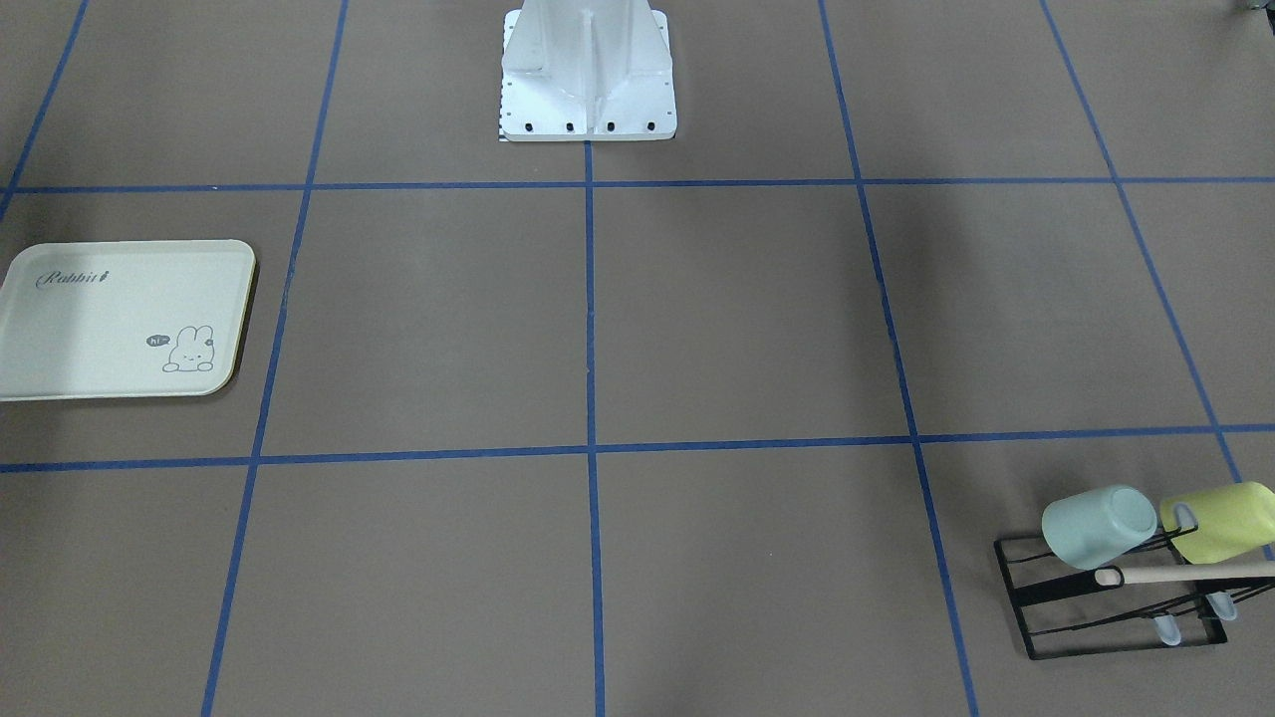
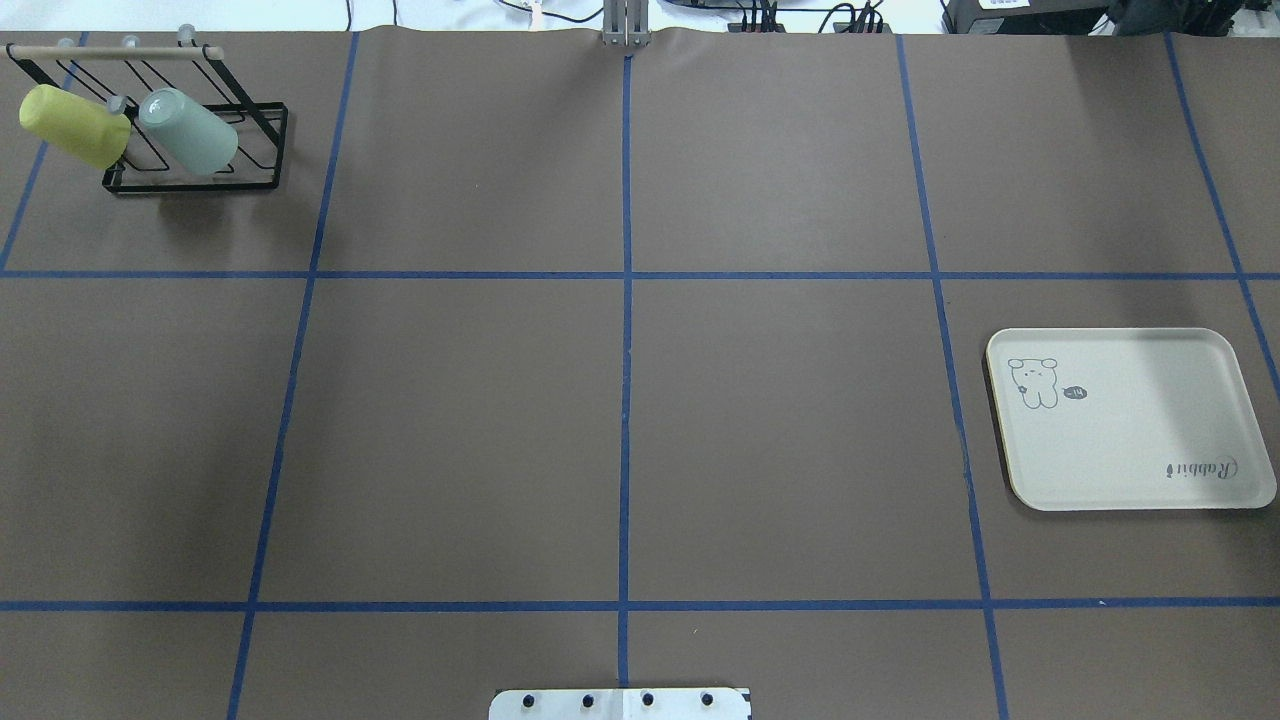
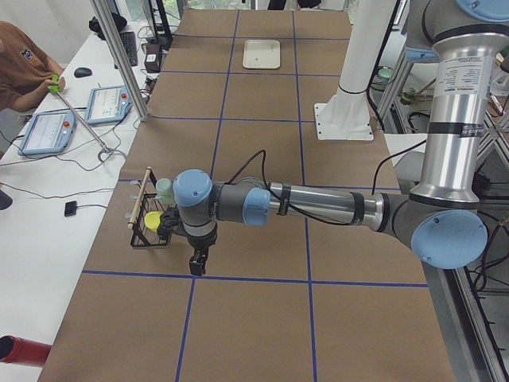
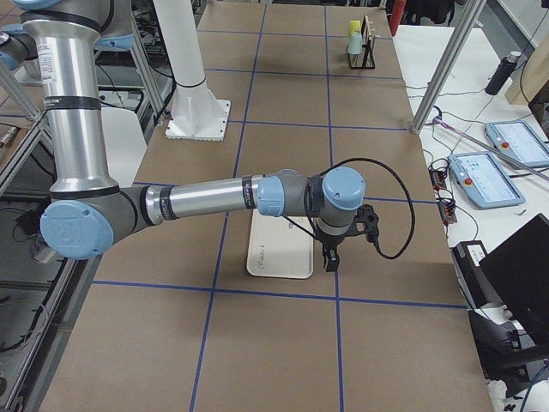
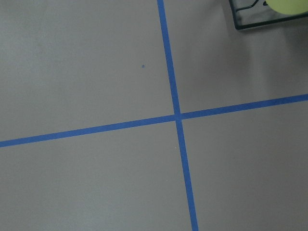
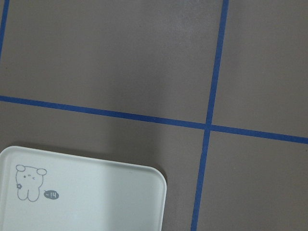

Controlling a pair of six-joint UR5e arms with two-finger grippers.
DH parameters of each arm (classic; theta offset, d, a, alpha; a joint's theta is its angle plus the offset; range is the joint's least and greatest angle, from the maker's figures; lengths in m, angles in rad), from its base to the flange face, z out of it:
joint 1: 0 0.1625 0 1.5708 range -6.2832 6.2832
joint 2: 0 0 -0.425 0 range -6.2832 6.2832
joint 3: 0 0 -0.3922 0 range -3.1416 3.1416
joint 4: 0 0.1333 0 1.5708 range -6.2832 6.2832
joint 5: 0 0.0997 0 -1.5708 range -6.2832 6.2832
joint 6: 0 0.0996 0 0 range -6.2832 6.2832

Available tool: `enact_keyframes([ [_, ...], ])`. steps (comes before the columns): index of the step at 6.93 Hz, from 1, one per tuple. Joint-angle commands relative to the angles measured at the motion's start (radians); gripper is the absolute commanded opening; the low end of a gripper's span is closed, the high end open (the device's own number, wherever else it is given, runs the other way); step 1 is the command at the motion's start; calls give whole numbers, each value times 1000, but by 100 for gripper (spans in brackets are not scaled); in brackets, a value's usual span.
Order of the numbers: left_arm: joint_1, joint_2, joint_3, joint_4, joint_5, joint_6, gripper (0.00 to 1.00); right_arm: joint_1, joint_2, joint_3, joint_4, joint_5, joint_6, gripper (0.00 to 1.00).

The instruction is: Left arm grabs green cup and hands to right arm on tray

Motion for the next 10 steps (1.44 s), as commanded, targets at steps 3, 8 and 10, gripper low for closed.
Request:
enact_keyframes([
  [3,0,0,-6,0,-1,2,100,0,5,-11,-1,-15,-2,100],
  [8,84,-245,-77,229,3,-3,100,0,10,-7,-1,-12,3,100],
  [10,205,-266,-140,90,1,-239,100,0,11,-2,-1,-8,5,100],
])
